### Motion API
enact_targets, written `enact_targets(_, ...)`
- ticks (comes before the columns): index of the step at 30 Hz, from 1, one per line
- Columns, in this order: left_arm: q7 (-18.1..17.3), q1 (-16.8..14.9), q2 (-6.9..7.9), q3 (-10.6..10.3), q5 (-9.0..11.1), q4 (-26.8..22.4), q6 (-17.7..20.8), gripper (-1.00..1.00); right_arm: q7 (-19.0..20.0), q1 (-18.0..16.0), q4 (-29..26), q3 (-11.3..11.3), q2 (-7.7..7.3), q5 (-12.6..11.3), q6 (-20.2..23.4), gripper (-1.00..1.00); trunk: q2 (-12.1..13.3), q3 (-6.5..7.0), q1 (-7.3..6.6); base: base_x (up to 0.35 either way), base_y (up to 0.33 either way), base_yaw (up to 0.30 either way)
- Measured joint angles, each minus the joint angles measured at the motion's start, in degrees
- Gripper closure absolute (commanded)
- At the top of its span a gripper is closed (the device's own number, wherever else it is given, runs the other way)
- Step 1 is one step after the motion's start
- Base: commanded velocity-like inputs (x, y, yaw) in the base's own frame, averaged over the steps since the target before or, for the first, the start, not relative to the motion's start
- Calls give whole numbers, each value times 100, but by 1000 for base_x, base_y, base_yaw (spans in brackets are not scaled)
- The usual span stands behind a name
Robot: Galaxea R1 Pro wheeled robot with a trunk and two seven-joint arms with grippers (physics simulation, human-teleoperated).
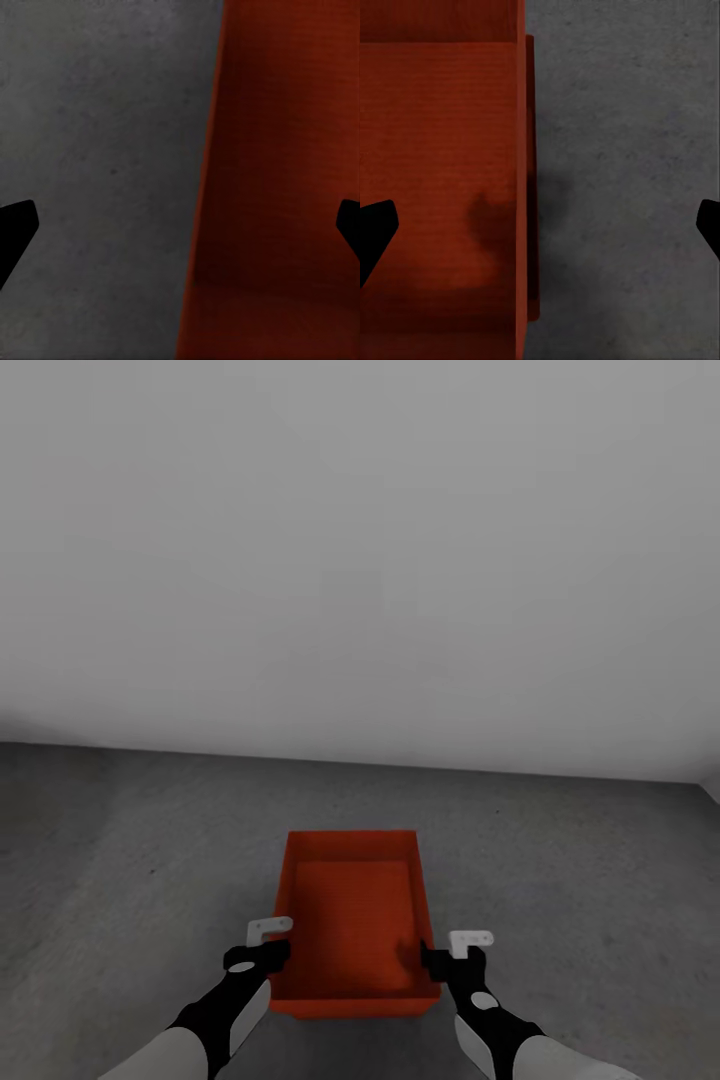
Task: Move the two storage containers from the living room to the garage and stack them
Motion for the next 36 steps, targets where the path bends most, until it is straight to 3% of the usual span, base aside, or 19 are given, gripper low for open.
enact_targets(36, 3, 1, 33, 0, -1, 64, -8, -100, 31, 0, 0, 2, -31, -6, -3, -100, 1444, 647, -791, 0, 0, 0)
